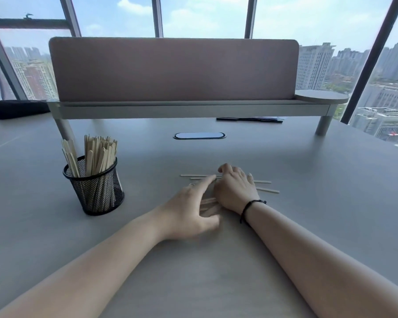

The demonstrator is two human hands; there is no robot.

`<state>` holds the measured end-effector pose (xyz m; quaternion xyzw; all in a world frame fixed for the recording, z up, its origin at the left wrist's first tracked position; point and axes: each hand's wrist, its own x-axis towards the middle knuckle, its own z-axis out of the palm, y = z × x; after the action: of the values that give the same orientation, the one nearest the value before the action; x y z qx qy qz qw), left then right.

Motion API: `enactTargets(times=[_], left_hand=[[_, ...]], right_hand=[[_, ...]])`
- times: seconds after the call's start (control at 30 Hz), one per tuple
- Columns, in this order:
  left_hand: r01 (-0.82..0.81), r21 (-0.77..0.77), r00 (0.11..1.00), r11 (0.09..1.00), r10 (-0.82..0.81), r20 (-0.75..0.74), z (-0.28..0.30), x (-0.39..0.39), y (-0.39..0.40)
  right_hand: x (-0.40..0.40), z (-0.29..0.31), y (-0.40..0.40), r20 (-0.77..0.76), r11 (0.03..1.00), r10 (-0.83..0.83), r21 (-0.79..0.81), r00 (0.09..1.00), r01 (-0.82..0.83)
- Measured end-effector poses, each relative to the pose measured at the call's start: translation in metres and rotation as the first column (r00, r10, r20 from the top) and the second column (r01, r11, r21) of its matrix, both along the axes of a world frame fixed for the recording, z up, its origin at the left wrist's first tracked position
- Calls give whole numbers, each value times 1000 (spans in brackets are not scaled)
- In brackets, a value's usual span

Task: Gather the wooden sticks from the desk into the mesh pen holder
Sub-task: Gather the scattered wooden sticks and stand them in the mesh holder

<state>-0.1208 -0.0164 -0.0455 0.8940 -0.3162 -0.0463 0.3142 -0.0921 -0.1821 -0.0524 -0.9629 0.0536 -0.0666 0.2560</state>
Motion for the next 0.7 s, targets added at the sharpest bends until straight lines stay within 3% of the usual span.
enactTargets(times=[0.07, 0.13, 0.23, 0.3, 0.4, 0.7], left_hand=[[54, 46, 993, 997, -58, 103, -1, -1, 3], [30, 79, 977, 996, -46, 206, 0, 1, 11], [-115, 175, 960, 978, 64, 274, 1, 9, 26], [-230, 304, 954, 924, 152, 259, 0, 13, 36], [-269, 400, 962, 876, 224, 158, -2, 16, 44], [-147, 293, 989, 945, 138, 52, -5, 24, 28]], right_hand=[[-3, 3, -5, 94, 997, -5, 83, 996, -2], [-4, 6, -17, 199, 998, -29, 60, 980, 18], [0, 8, -39, 121, 997, 21, -72, 992, -12], [2, 6, -46, 5, 987, 96, -128, 995, -95], [3, 5, -44, -22, 985, 147, -87, 989, -148], [-6, 11, 0, 110, 934, 336, 90, 935, -346]])
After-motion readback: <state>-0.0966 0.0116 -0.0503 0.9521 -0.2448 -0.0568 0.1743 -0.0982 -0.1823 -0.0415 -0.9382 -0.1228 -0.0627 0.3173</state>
